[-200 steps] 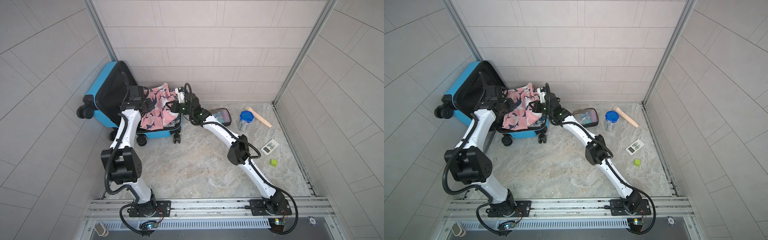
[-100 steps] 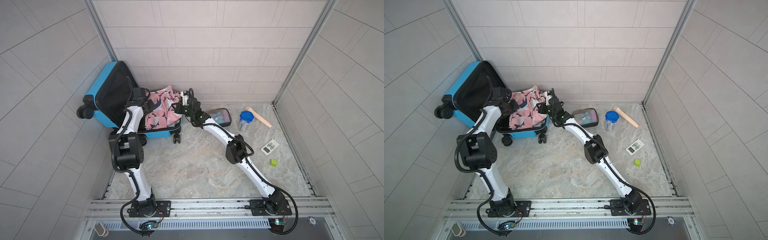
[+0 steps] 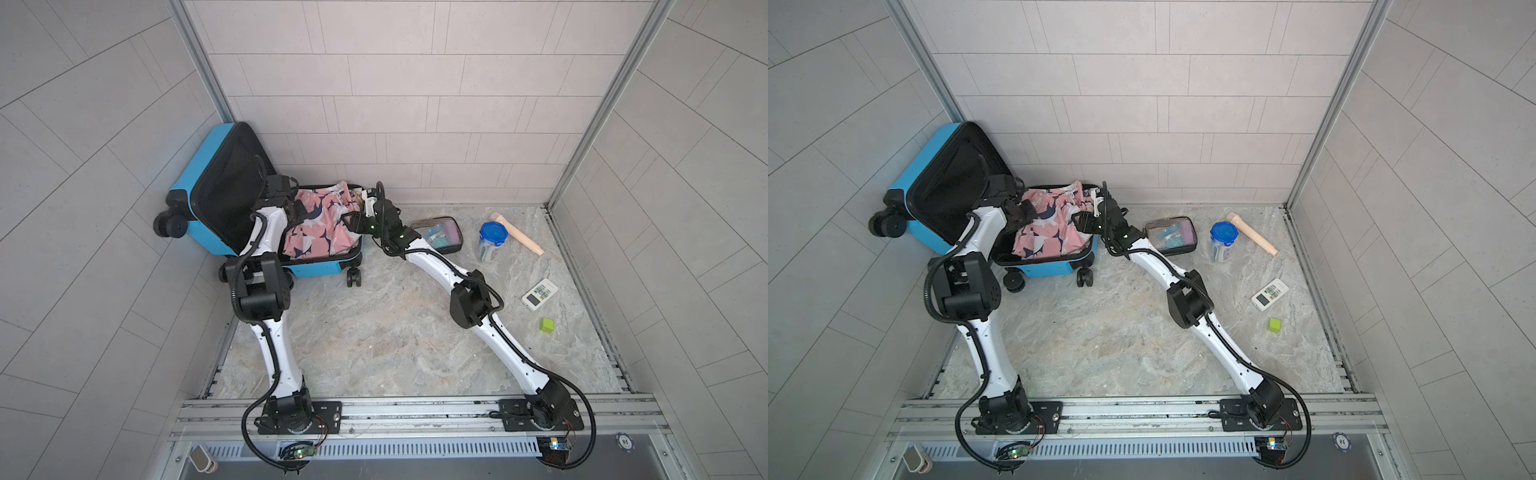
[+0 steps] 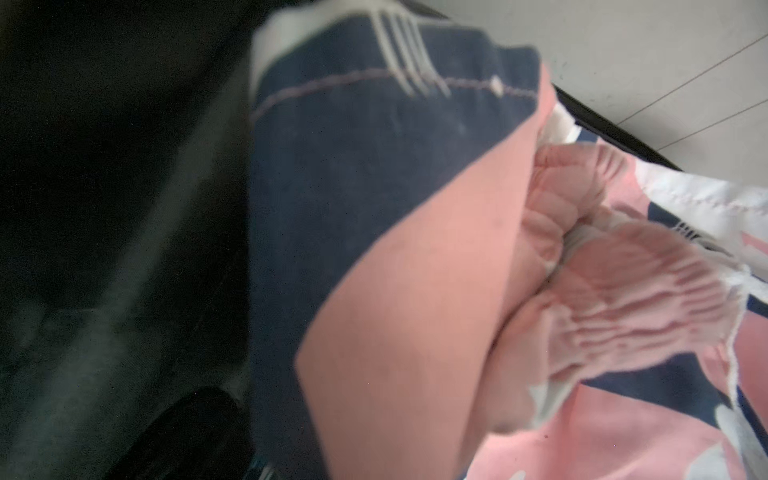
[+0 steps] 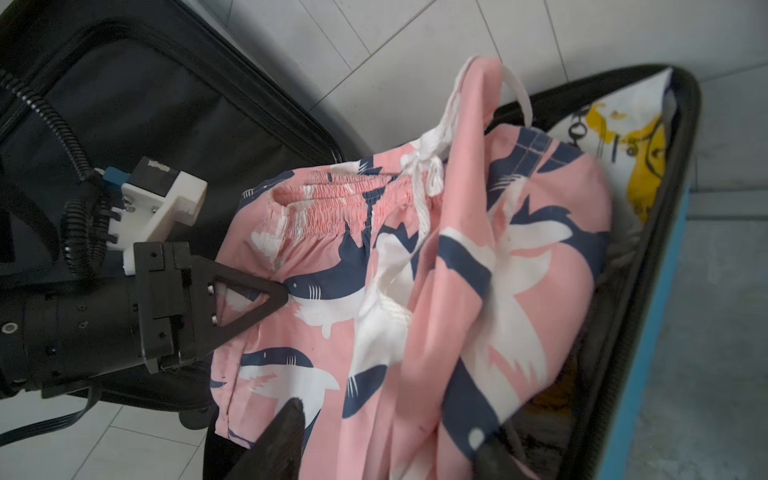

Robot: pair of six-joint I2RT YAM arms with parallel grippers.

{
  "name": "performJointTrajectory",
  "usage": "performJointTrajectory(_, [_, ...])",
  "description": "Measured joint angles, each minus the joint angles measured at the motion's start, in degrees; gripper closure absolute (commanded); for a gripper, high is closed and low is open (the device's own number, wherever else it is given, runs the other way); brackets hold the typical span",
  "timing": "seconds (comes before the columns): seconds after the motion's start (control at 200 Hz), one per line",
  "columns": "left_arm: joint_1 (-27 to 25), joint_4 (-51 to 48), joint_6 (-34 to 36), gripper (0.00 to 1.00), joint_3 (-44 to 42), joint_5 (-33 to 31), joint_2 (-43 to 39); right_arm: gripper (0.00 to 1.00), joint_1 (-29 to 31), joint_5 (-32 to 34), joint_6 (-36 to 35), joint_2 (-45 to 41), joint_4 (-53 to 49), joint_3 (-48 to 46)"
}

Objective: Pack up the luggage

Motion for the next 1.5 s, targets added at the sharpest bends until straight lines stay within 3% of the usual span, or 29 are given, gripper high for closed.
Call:
performJointTrajectory(0.045, [0.02,-1.20,0.13,0.48,1.03,-1.29,0.31,0.31,-0.02,0.17,-1.18,-0.63,-2.27,0.00])
performJointTrajectory(0.17, [0.22,-4.28,0.09,0.39,5.01,-4.31,0.92,0.29,0.00,0.55,-4.39,-3.56,-8.72,0.00])
performJointTrajectory(0.24, [0.33,-5.46,0.04,0.39,6.36,-5.81,0.90,0.21,0.00,0.63,-6.38,-5.84,-11.87,0.00])
performJointTrajectory(0.475, [0.33,-7.26,-0.90,0.41,4.61,-7.52,-0.59,0.22,-0.11,1.66,-12.24,-15.65,-20.72,0.00])
performJointTrajectory(0.726, [-1.33,-6.03,-3.48,0.45,-4.83,-1.42,-12.07,0.24,-1.49,3.87,-19.15,-26.60,-34.62,-1.42])
performJointTrajectory(0.921, [-6.80,1.29,-7.21,0.56,-13.25,8.17,-18.32,0.20,-5.44,7.93,-23.34,-42.91,-41.11,-20.70])
performJointTrajectory(1.256, [-12.48,7.48,-12.94,0.64,-14.91,16.41,-5.40,0.17,-14.34,10.97,-24.63,-72.89,-33.86,-62.73])
performJointTrajectory(1.501, [-13.31,8.48,-14.58,0.65,-14.01,16.83,2.60,0.16,-17.11,10.88,-24.46,-80.94,-30.95,-70.60])
